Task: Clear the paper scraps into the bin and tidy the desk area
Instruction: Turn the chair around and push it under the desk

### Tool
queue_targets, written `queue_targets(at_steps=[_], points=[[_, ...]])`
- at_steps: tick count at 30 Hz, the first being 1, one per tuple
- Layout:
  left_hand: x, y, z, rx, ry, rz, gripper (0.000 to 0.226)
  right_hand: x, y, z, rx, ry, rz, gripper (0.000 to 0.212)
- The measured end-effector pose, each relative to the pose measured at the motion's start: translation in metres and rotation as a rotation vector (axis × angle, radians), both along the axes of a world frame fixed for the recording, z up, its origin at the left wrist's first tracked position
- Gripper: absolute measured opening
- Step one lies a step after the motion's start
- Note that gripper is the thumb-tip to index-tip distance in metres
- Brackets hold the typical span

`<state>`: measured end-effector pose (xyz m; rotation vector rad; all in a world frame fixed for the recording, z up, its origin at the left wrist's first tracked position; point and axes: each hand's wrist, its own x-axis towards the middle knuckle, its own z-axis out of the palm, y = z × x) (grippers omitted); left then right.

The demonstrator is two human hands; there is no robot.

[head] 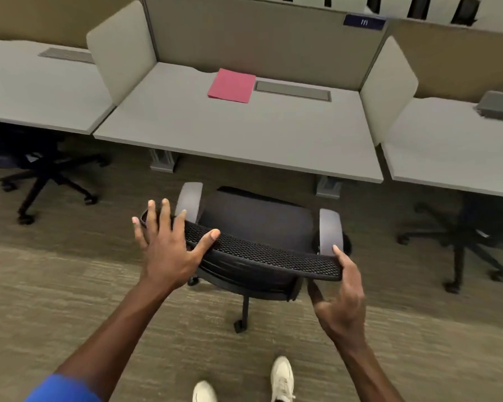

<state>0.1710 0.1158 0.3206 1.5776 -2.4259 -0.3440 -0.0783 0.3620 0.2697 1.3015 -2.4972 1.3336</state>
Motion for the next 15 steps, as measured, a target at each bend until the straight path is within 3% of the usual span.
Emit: queue_targets(at_steps=[5, 15], points=[[0.013, -0.004, -0.009, -0.156, -0.009, -0.137, 0.097, 0.033, -0.003, 0.015, 0.077, 0.214, -0.011, 0.077], [0.041, -0.037, -0.021, -0.302, -0.018, -0.309, 0.065, 0.039, -0.029, 0.021, 0.209, 0.304, -0.098, 0.067]])
